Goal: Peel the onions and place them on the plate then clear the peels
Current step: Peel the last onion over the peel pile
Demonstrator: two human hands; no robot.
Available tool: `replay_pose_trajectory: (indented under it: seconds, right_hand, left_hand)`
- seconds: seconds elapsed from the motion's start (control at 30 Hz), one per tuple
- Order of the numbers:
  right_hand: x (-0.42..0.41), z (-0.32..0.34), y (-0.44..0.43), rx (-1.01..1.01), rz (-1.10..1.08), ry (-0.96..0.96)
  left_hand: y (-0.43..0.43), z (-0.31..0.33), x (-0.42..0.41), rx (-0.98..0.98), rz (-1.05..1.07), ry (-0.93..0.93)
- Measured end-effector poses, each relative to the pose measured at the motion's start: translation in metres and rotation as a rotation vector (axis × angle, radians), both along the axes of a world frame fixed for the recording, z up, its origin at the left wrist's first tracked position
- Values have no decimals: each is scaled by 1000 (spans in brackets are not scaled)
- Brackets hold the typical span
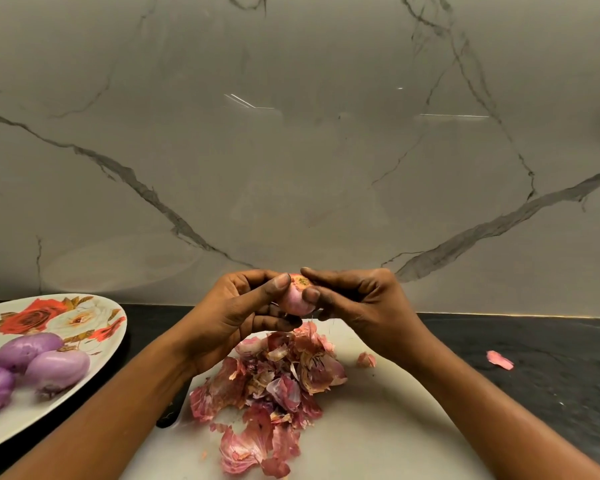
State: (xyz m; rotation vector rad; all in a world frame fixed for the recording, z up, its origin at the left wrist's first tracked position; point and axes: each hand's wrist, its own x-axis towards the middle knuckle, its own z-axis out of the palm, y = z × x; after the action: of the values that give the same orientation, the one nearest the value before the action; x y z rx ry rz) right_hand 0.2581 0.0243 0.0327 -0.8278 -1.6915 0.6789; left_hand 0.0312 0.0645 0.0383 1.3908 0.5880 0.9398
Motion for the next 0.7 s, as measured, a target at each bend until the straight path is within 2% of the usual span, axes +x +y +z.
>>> replay_pose_trajectory:
  seconds: [0.1, 0.27, 0.4, 0.57, 0.7]
  right_hand:
    - [0, -1, 1, 47, -37, 29]
    - [1, -3, 2, 169, -195, -68]
    - [4, -3, 2, 181, -261, -134]
    - [6, 3, -2, 135, -243, -69]
    - [9, 6, -6, 118, -203, -128]
  left_hand:
    - [0, -1, 0, -7, -29, -10]
    - [0, -3, 3, -58, -81, -25]
    - [0, -1, 3, -98, -93, -67]
    - [2, 1, 1, -102, -27, -28]
    - [2, 4, 2, -127, 41, -19]
